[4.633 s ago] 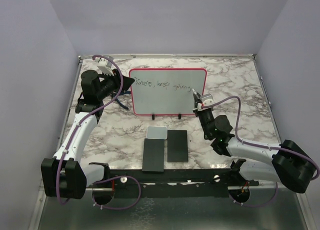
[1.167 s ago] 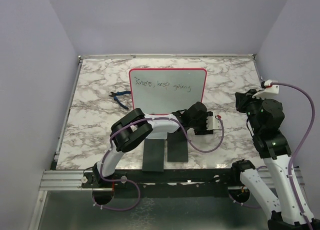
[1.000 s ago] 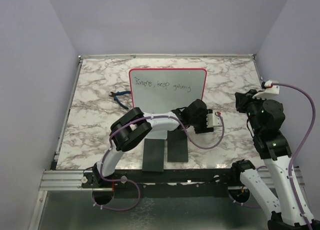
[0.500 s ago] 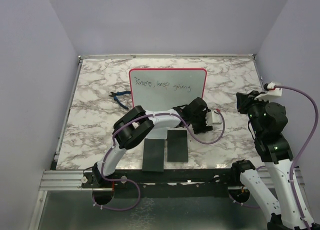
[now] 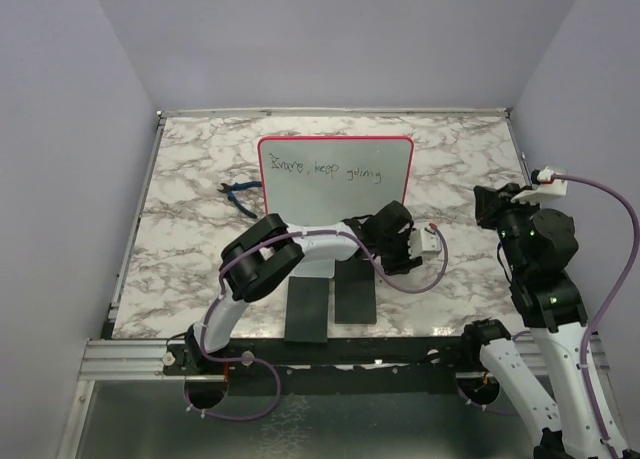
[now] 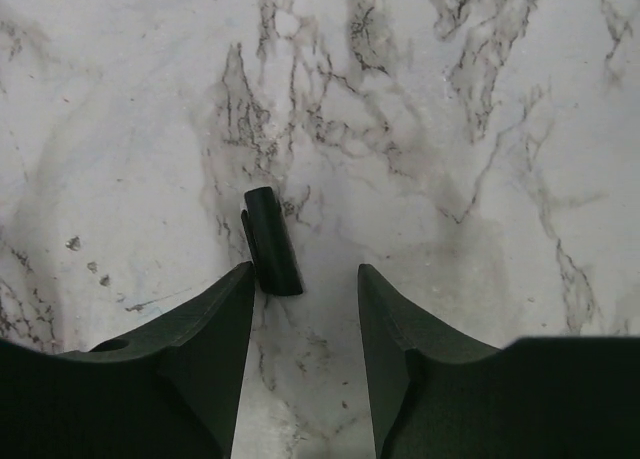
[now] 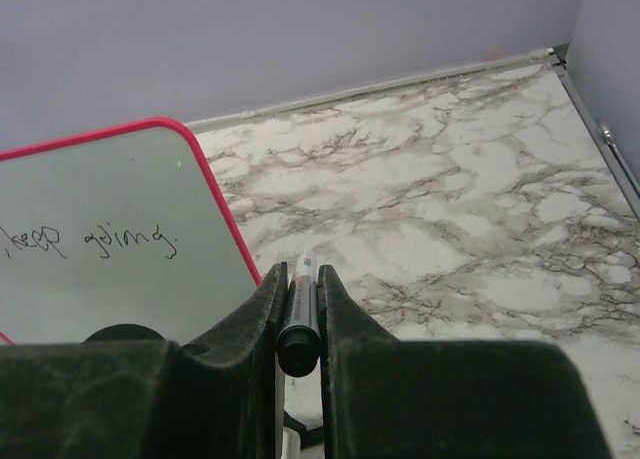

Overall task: Write a sentence on the whiteboard
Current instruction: Close the whiteboard marker at the center of the board.

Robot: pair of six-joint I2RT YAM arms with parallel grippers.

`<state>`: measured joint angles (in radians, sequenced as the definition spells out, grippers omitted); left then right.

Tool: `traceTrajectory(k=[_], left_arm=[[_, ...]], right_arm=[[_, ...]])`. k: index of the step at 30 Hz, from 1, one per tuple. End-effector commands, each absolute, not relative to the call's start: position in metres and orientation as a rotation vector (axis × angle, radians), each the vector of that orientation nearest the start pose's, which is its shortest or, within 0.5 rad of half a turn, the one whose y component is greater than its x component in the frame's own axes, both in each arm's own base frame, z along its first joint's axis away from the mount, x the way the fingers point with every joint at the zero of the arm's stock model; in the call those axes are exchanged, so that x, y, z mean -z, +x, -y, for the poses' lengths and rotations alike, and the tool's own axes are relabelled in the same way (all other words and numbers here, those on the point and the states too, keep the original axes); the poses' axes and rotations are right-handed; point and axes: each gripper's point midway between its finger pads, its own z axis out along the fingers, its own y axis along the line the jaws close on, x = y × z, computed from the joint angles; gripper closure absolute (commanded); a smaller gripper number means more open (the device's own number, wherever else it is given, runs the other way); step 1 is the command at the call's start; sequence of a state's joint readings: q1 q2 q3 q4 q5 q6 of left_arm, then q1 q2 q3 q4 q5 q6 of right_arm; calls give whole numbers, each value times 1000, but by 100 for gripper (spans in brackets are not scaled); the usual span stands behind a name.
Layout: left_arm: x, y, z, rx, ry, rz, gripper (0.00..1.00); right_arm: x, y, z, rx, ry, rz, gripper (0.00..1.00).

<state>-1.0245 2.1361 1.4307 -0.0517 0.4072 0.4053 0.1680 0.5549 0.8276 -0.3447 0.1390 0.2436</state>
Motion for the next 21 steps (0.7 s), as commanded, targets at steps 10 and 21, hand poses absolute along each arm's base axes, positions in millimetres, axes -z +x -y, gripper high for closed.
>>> traceTrajectory(k=[10,21], left_arm=[[-40,228,493,677,1554,-1761,41],[-30,235,497,670,1373,-1933,51]], right_arm=[[-314,256,-31,-219,172,-1633,99],[-316,253,-25,-198,189,-1615,99]])
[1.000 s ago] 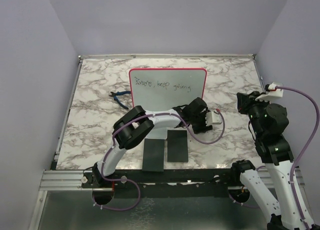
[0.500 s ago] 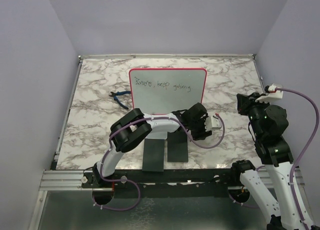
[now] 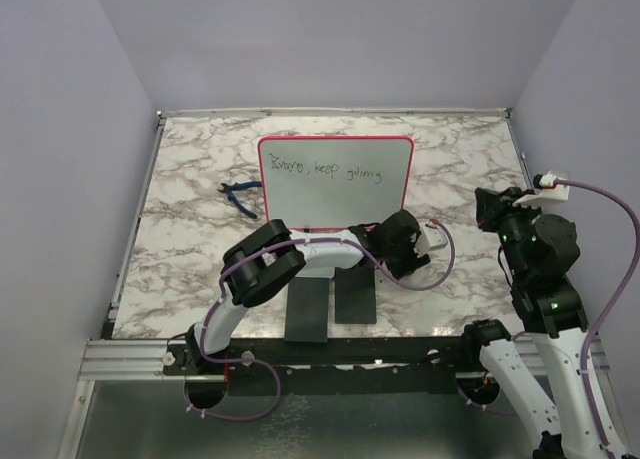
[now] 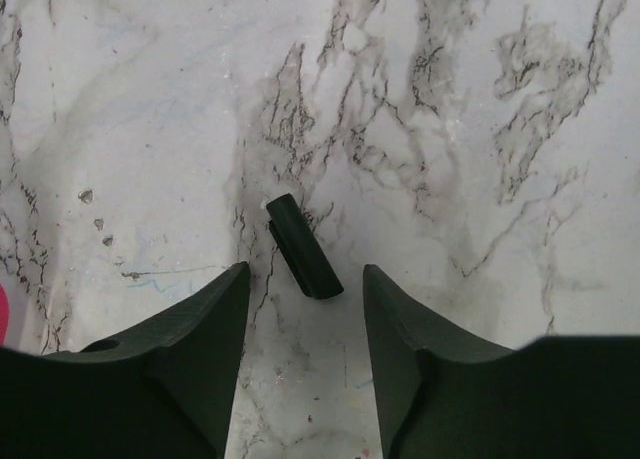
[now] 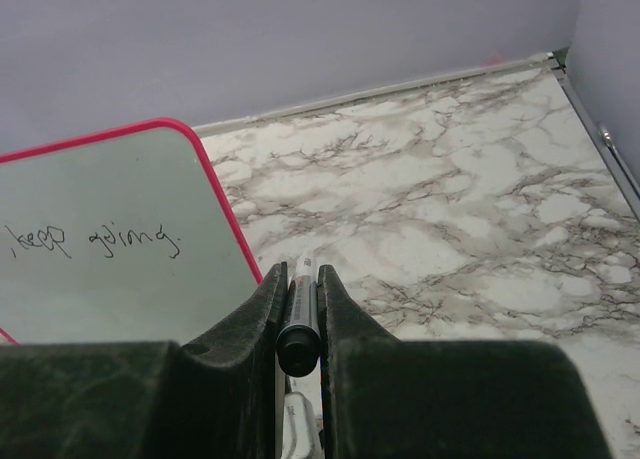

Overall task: Write a sentence on the whiteboard
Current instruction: Close the whiteboard marker at the center of the board.

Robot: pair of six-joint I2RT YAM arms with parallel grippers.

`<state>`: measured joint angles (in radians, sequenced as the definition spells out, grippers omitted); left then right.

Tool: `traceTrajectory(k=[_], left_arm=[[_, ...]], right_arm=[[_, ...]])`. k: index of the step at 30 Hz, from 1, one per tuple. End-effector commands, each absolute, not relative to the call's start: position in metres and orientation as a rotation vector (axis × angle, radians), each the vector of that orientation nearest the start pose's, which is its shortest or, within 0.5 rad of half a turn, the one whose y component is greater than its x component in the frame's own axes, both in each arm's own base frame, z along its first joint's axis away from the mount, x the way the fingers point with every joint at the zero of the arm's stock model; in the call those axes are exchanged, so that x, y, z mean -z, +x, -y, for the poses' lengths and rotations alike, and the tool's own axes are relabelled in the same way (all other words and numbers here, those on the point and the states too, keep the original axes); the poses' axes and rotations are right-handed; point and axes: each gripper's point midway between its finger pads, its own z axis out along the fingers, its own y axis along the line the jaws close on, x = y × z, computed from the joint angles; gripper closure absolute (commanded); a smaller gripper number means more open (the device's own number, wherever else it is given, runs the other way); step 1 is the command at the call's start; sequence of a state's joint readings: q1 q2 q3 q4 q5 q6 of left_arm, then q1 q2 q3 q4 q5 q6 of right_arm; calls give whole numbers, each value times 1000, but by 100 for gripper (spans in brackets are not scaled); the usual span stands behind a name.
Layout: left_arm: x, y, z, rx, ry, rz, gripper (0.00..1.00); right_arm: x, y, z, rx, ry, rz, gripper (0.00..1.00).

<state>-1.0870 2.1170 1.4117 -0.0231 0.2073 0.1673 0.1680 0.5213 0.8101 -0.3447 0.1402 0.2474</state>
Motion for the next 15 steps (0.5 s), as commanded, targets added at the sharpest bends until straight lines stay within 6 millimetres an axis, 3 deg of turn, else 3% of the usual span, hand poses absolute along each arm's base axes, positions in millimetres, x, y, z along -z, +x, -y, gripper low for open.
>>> traceTrajectory(k=[1,8,13,15], left_arm=[[-28,235,498,673,1369,-1945,52],[-23,232,502,689,1370,-1969,48],[-11,234,489,582,1404,-2016,54],[-8,234,484,557,1412,-2039,61]], right_arm=[[-315,253,-25,-197,190,-1614,99],[-313,251,-23,-186,198,-1614,99],[-315,249,-21,-184,202,-1604,99],[-315,249,-21,-184,203,-1602,99]])
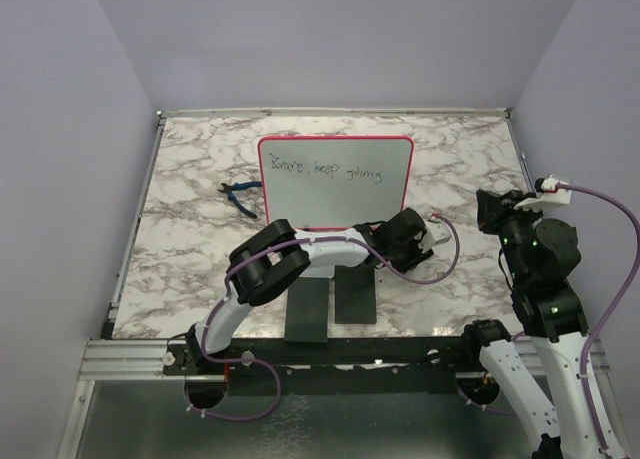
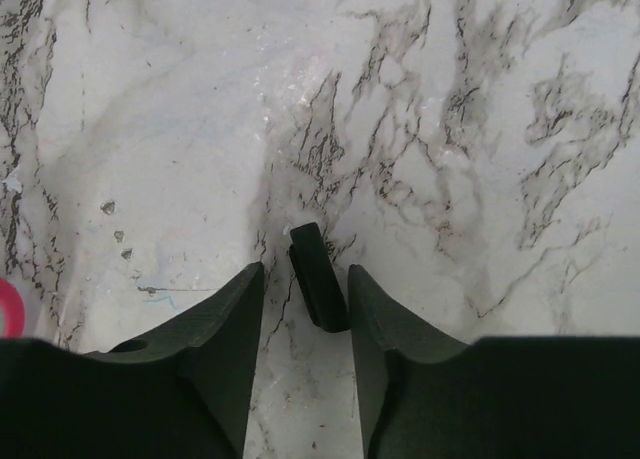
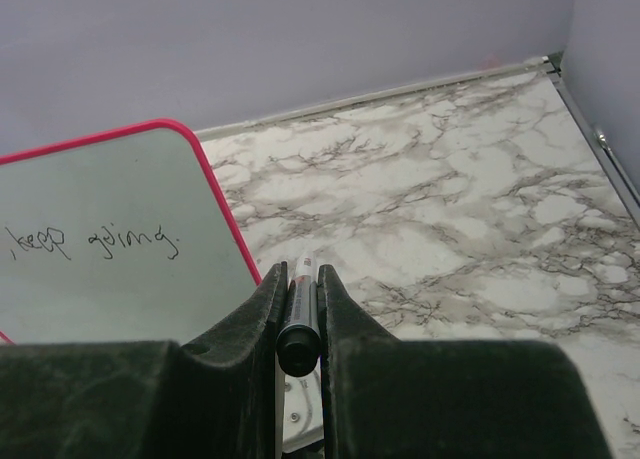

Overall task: Write a sentence on the whiteboard
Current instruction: Close the whiteboard marker at the center of the board.

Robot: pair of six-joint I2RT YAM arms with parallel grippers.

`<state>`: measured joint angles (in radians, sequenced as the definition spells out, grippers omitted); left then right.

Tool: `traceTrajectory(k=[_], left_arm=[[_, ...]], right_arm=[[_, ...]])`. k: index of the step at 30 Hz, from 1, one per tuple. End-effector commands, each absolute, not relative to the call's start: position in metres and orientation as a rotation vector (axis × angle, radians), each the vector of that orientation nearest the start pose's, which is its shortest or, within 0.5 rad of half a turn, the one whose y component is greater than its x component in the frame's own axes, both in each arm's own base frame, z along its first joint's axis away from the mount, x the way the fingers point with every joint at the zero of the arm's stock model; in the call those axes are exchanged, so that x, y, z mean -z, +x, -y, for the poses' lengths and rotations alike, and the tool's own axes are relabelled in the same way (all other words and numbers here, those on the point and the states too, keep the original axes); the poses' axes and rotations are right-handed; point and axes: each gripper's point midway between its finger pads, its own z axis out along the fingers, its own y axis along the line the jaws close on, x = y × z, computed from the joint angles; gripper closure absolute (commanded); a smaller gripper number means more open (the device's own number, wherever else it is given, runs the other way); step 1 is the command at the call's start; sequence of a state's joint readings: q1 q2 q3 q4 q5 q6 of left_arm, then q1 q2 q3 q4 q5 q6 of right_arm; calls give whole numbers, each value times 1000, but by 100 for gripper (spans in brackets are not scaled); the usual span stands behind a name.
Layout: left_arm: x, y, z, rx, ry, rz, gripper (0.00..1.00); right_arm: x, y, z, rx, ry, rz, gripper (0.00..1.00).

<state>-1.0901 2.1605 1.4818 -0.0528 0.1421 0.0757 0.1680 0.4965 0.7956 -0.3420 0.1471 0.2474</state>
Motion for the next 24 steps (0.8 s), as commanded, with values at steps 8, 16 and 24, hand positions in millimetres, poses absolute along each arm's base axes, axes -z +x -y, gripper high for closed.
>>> traceTrajectory(k=[8,16,24], left_arm=[[-8,220,469,554,1388,-2095,87],[-64,216,482,723,1189,-1973,98],[-119,213,459,799,1009,-1811,98]], right_arm=[[-312,250,-23,-190,199,-1609,99],[-312,249,-30,-227,176,-1606,99],[-311,251,-49,-345,143,-1618,99]])
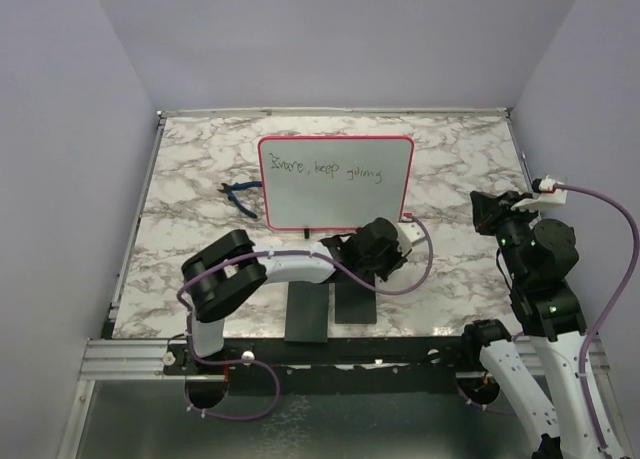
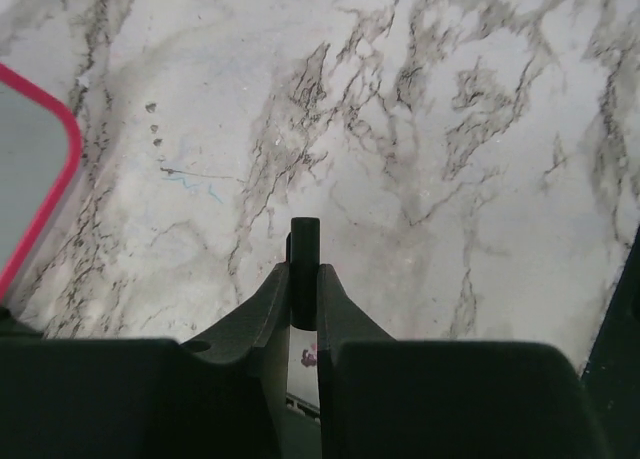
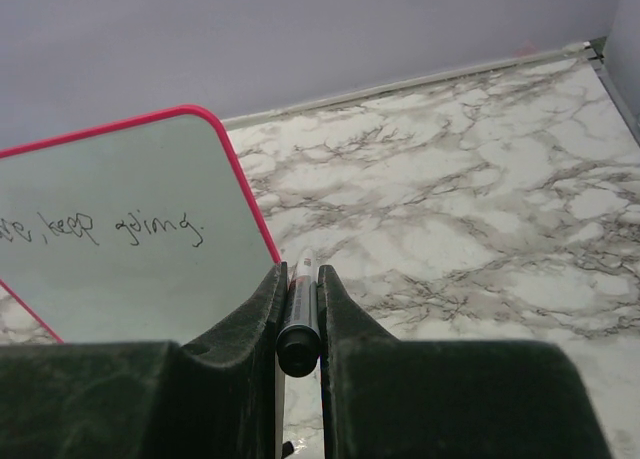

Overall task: Write a sentence on the whiteboard
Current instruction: Close the whiteboard marker at the center of the board.

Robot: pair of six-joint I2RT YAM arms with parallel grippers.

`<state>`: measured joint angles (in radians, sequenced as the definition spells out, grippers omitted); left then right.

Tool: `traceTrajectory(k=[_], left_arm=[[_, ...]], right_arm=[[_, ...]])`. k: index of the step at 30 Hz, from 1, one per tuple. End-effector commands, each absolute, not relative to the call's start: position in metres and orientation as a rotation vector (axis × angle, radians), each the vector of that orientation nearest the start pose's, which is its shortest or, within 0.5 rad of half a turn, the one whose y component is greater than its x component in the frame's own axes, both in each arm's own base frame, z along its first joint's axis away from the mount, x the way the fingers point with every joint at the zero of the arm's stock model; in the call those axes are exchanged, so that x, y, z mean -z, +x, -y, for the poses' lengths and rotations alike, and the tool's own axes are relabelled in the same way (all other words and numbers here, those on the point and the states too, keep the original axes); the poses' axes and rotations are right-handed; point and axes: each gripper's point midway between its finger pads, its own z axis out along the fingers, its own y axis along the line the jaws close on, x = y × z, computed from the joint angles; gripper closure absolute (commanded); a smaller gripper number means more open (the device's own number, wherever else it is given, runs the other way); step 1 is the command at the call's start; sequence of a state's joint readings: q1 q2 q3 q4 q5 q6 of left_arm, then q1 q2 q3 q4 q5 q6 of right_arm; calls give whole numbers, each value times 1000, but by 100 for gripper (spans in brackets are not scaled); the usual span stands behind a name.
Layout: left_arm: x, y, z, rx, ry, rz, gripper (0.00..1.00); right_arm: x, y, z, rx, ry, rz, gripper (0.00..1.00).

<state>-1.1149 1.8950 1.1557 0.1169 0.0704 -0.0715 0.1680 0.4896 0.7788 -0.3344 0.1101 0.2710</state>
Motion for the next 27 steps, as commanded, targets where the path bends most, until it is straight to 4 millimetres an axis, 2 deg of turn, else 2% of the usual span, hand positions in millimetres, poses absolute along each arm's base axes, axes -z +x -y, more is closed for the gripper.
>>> traceTrajectory(k=[1,5,9,11,17,23,27], left_arm=[[-125,212,454,806,994,-1790,98],[-138,203,433,837,956,-1744,98],[-149,204,401,817,871,-1697,98],[-165,205,385,840,829,-1649,98],[-186,204,344,901,778,-1576,99],[-205,191,320,970,730,-1532,99],[-217,175,317,1039,752,-1514,100]], right_arm=[[-310,252,-52,-363,139,-1623,99],[-312,250,-71,-466,83,-1631,99],[-316,244,-89,-559,17,-1651,99],[-316,241,-102,-629,-45,-1658,99],[-309,224,-146,-880,-258,-1686,99],[-307,203,-175,-1118,-421,-1729,99],[-295,192,-188,-1269,-503,-1808,99]])
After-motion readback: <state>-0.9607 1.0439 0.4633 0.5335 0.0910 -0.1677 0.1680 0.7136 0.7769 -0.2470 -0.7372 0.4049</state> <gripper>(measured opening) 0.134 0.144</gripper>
